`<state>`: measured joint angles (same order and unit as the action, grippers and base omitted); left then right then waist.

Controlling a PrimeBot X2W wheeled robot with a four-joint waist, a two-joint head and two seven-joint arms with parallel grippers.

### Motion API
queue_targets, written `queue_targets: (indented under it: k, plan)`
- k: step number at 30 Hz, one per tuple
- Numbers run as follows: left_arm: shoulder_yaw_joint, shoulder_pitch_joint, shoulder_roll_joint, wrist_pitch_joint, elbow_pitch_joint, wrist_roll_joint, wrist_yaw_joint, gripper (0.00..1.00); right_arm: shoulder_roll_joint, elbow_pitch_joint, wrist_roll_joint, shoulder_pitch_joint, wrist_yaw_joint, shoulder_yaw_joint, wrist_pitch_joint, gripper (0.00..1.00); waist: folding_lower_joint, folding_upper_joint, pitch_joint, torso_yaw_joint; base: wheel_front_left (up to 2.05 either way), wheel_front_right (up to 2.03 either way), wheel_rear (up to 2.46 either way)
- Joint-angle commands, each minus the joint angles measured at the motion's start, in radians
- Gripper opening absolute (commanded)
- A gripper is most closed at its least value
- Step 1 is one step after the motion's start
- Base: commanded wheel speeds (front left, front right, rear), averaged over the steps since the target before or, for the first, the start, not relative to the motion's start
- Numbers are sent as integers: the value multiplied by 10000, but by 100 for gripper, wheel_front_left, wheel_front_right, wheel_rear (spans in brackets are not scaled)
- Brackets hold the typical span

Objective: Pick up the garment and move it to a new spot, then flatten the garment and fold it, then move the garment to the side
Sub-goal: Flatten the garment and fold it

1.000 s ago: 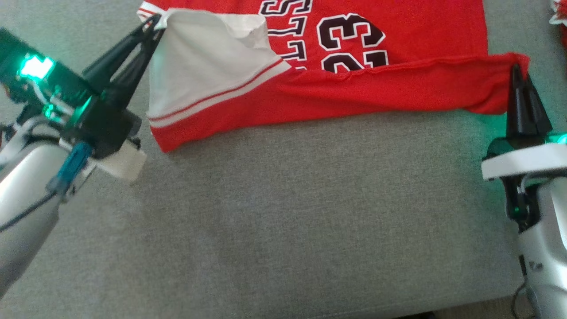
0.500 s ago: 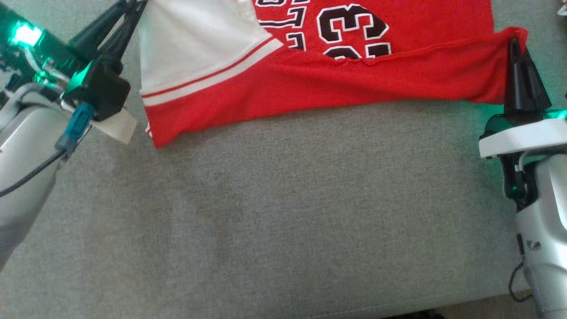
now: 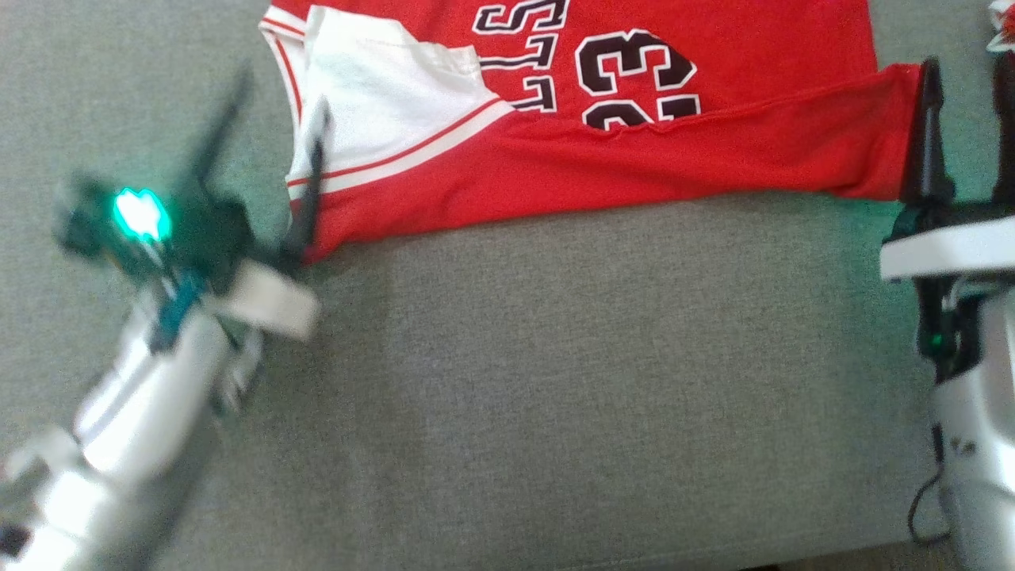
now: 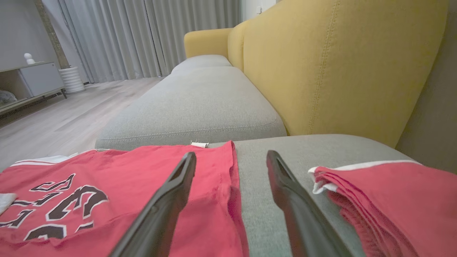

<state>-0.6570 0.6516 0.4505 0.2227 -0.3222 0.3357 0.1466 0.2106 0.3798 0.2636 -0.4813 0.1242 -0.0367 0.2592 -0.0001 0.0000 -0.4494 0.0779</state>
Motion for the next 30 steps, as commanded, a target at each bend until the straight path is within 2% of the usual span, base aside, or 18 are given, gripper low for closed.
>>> queue_targets:
  k: [1,6,8,13,18,19,20,21,23,26,30]
  plan:
    - [502,-383,92,133,418,425,44,100,-118,-365,-79,505,65,62,26,100,1,0,166,-41,0,0,0]
    - [705,-1820,-537,153,605,1660,74,100,-321,-538,-86,948,65,-87,26,100,1,0,318,-21,0,0,0]
    - [857,-2083,-673,103,470,1964,222,100,-375,-541,-78,992,65,-64,26,100,1,0,331,15,0,0,0]
    - [1093,-2260,-752,-39,48,2221,571,100,-407,-497,-31,967,65,9,26,100,1,0,331,91,0,0,0]
    - [855,-2327,-783,-608,-328,2382,416,100,-351,-418,52,988,65,29,26,100,1,0,356,120,0,0,0]
    - [789,-2332,-798,-680,-325,2429,300,92,-341,-369,81,988,65,16,26,100,1,0,363,109,0,0,0]
    - [743,-2333,-813,-714,-303,2471,203,57,-325,-305,111,985,65,14,26,100,1,0,367,90,0,0,0]
    - [676,-2319,-813,-721,-265,2470,98,42,-312,-208,147,978,65,31,26,100,1,0,369,69,0,0,0]
    - [534,-2302,-818,-781,-213,2477,-96,0,-312,93,235,949,65,63,26,100,1,0,377,17,0,0,0]
    - [321,-2249,-765,-932,-158,2424,-311,0,-293,621,284,805,65,214,26,100,1,0,377,-69,0,0,0]
    - [295,-2117,-627,-652,60,2230,-336,0,-241,1421,452,486,65,234,26,100,1,0,392,-215,0,0,0]
